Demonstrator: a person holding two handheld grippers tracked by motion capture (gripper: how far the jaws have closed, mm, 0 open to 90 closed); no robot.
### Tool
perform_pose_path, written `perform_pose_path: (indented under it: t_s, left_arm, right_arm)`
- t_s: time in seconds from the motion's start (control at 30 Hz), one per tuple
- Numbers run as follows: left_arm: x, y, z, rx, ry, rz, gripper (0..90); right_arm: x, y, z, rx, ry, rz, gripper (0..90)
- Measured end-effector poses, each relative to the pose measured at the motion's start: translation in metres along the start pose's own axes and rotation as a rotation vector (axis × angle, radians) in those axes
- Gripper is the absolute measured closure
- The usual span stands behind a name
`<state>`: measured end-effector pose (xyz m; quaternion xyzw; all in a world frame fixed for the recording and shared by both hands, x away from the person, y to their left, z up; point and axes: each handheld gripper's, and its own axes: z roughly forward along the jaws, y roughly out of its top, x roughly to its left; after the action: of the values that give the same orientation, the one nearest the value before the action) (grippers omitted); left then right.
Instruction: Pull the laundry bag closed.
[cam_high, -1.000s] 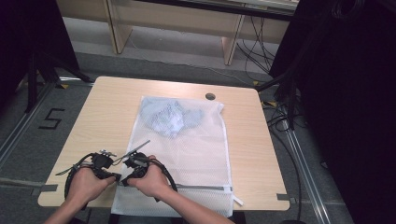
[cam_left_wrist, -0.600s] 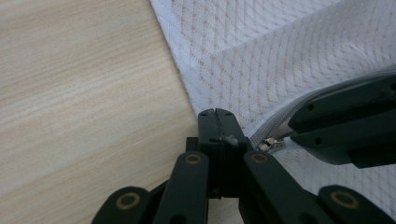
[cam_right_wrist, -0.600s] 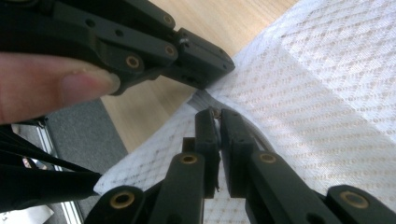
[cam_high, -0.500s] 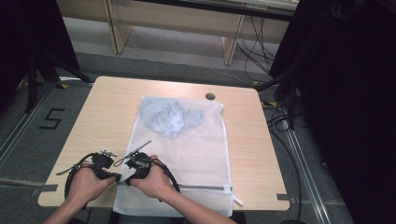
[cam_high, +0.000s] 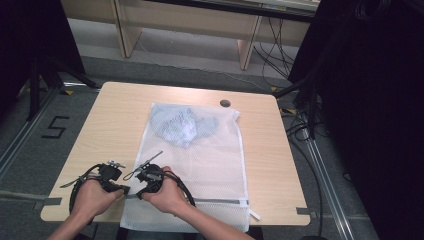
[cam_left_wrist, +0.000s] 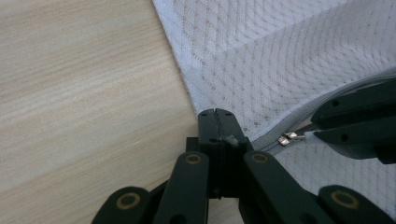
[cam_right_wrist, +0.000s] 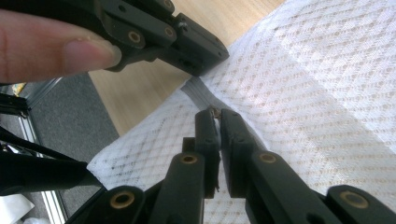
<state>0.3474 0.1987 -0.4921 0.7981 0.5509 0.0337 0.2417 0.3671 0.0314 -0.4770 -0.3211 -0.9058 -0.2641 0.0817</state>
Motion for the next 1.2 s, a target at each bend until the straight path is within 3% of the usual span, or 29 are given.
perform_pose_path:
  t_s: [0.2, 0.43, 0.9, 1.03, 1.2]
  left_arm:
    - [0.0, 0.0, 0.0, -0.001, -0.001, -0.002, 89.9]
    - [0.0, 0.0, 0.0, 0.001, 0.0, -0.002, 89.9]
    - [0.001, 0.0, 0.0, -0.003, -0.007, -0.01, 89.9]
    - [0.0, 0.0, 0.0, 0.0, -0.002, 0.001, 89.9]
    - [0.001, 0.0, 0.0, -0.006, -0.004, -0.003, 89.9]
  right_arm:
    - [0.0, -0.001, -0.003, 0.013, -0.022, -0.005, 87.1]
    - [0.0, -0.003, -0.006, 0.008, -0.022, -0.026, 87.1]
    - [-0.001, -0.007, -0.012, 0.016, -0.031, -0.017, 87.1]
    - [-0.002, -0.008, -0.014, 0.004, -0.028, -0.038, 87.0]
    - [-0.001, -0.01, -0.016, 0.004, -0.023, -0.016, 87.1]
